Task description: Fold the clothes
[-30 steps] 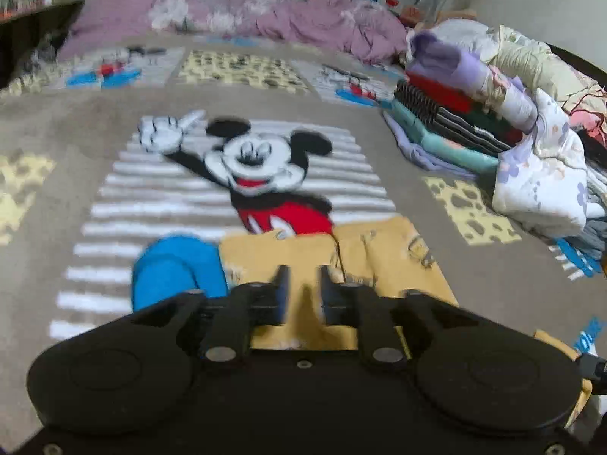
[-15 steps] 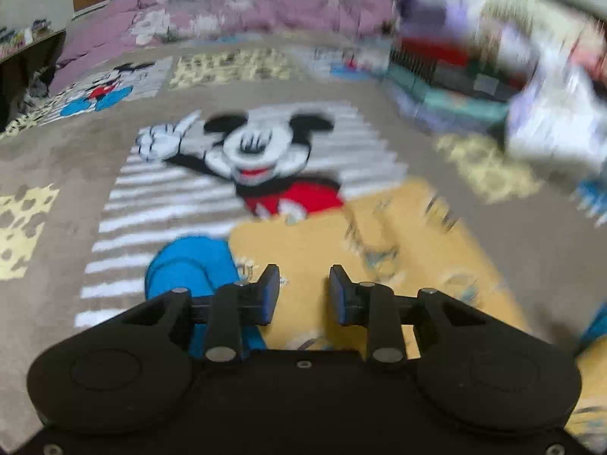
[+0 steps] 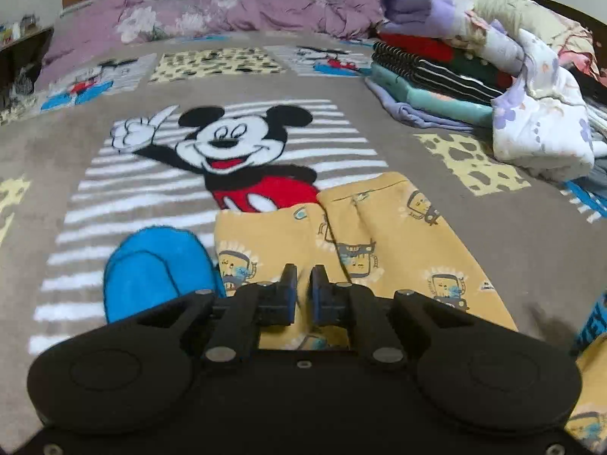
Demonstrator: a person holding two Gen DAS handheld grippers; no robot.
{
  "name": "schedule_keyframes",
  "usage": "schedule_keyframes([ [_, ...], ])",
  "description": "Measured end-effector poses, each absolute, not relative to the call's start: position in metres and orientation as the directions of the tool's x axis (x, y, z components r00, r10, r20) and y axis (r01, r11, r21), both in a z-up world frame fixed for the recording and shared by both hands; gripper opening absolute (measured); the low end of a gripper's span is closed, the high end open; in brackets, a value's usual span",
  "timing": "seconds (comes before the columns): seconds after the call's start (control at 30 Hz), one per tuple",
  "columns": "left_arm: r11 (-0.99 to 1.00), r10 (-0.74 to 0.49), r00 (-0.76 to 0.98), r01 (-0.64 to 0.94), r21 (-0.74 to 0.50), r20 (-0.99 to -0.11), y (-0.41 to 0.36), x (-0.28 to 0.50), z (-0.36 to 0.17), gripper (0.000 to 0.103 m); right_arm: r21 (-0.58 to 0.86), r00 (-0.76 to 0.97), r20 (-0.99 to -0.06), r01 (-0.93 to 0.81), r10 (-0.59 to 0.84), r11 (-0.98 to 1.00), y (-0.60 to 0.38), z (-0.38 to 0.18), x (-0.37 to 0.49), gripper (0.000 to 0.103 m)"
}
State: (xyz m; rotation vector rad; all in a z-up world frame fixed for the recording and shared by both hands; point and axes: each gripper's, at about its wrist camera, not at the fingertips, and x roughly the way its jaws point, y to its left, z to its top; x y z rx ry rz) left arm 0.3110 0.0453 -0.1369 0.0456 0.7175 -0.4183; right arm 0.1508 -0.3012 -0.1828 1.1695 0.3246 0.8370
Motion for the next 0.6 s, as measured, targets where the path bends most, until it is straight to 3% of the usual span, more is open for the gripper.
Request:
schedule_keyframes([
  [0.07,0.915,-0.370,0.689,0.388,-0.113,-0.624,0.051,0.307,-0.126,0.016,0.908,0.669,0.180,-0.395,0.721,0.139,-0.302,-0.185,0.152,0.010],
  [0.37,0.936,-0.258,0.719,0.352,0.018,-0.645,0.059,0.311,-0.147,0.016,0.916,0.673,0.157,-0.372,0.722,0.148,-0.303,-0.190,0.151,0.011],
  [0.6,0.911,-0.372,0.721,0.404,-0.081,-0.585,0.058,0.312,-0.121,0.018,0.923,0.680,0.122,-0.346,0.723,0.170,-0.302,-0.195,0.152,0.011],
])
